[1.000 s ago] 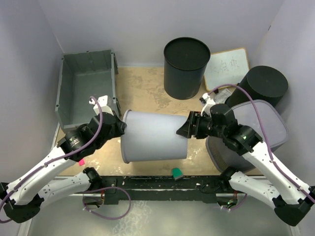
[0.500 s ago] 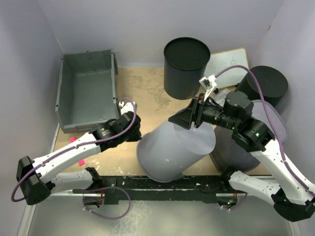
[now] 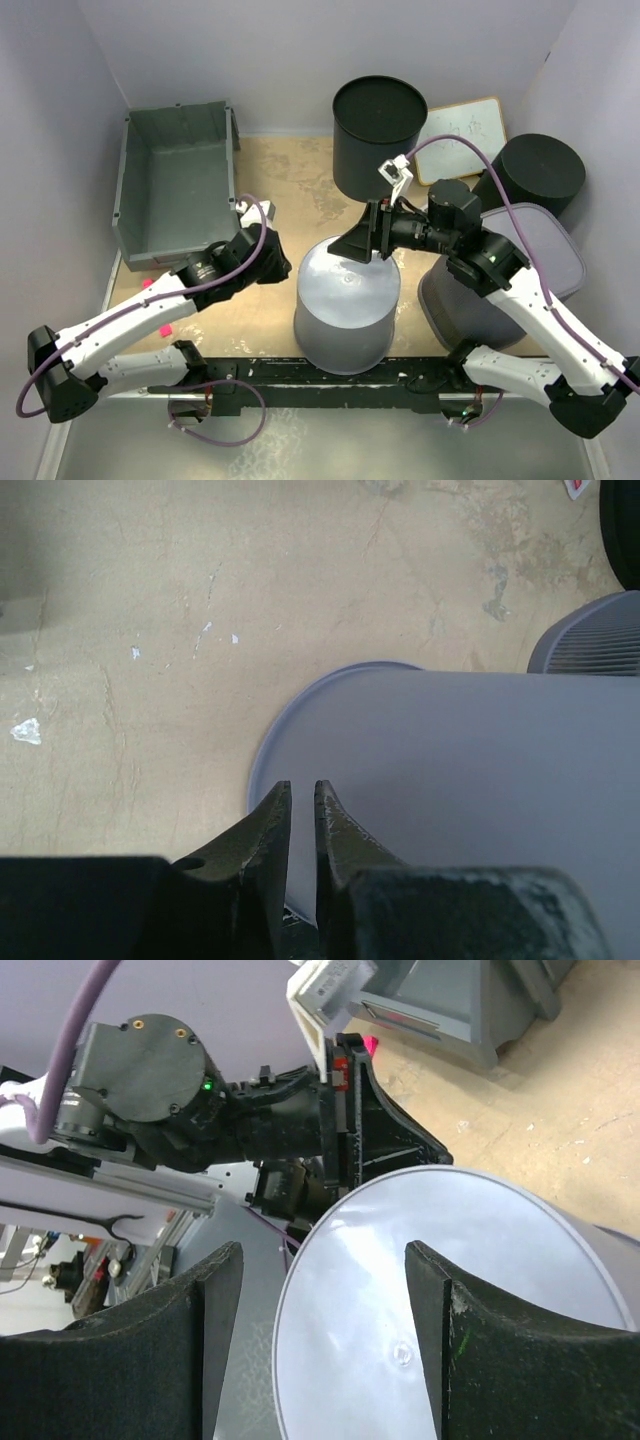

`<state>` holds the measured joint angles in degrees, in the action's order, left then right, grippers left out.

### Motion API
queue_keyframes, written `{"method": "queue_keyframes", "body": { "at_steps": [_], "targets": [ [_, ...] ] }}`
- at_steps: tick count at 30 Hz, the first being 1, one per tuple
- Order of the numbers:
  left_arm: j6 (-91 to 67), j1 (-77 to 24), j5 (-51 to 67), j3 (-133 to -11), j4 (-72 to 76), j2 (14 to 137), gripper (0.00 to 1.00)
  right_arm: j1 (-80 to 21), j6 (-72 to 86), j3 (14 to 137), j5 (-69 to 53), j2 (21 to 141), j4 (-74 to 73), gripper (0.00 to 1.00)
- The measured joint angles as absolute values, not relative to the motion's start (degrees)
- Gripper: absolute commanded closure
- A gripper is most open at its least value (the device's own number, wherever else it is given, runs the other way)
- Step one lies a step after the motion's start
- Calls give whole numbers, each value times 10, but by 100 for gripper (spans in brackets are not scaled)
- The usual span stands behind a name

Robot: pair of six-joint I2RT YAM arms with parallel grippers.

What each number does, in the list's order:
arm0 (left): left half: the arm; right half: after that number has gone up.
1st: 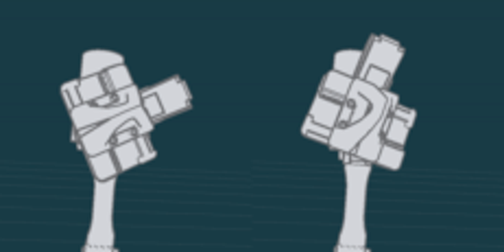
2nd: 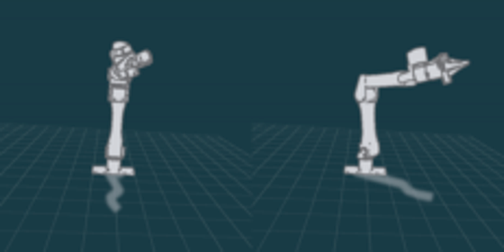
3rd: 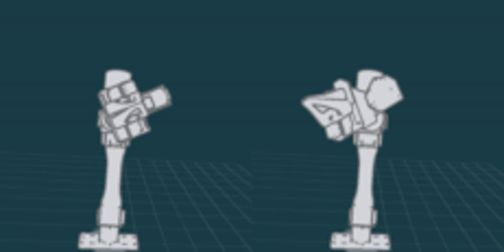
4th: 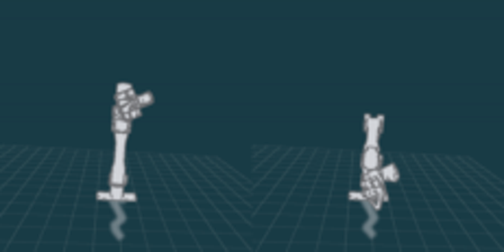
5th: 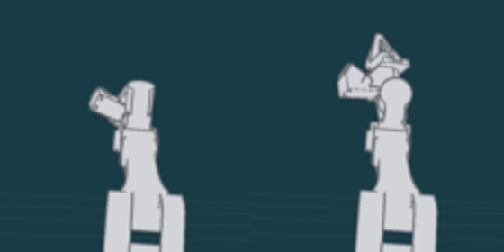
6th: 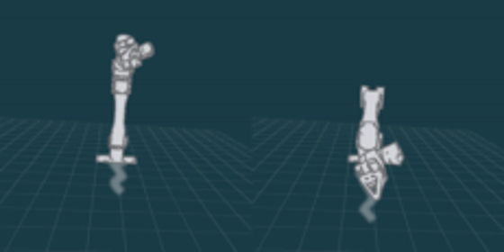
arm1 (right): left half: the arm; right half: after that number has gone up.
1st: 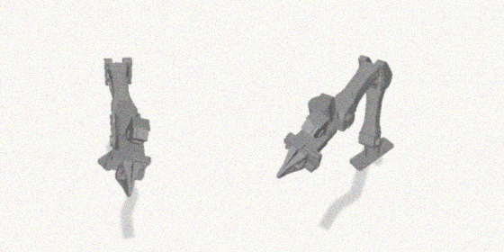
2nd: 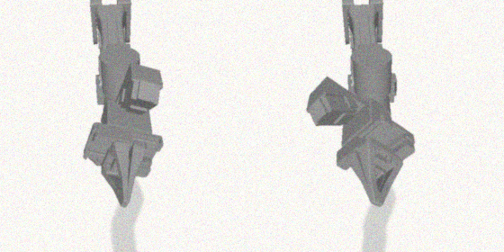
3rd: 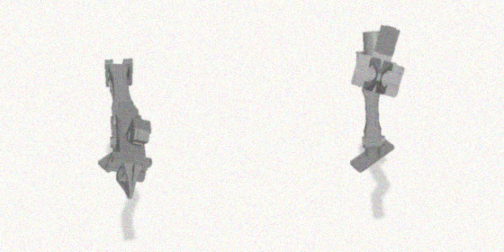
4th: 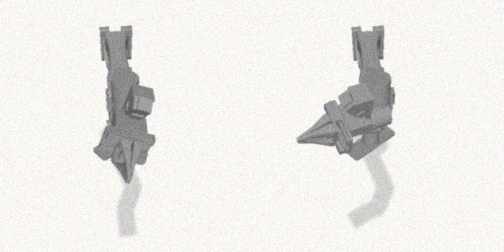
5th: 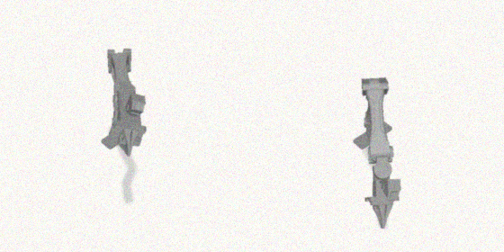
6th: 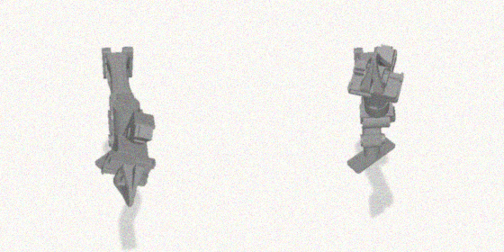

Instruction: Turn the large container upside down

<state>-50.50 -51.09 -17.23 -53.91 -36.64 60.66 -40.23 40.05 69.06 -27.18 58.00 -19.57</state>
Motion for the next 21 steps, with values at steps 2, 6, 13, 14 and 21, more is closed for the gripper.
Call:
{"method": "queue_keyframes", "body": {
  "at_steps": [2, 6, 13, 14, 21],
  "targets": [
    [-505, -511, -174, -544, -375, 598, 87, -402, 396, 691, -267, 579, -201, 29],
    [-504, -511, -175, -554, -396, 577, 87, -402, 376, 700, -253, 573, -236, 27],
    [-477, -511, -119, -587, -470, 533, 85, -402, 283, 717, -297, 514, -338, 24],
    [-469, -511, -104, -594, -486, 525, 84, -402, 269, 720, -309, 505, -357, 24],
    [-454, -511, 22, -589, -527, 460, 83, -402, 207, 721, -343, 484, -440, 22]
  ]
}}
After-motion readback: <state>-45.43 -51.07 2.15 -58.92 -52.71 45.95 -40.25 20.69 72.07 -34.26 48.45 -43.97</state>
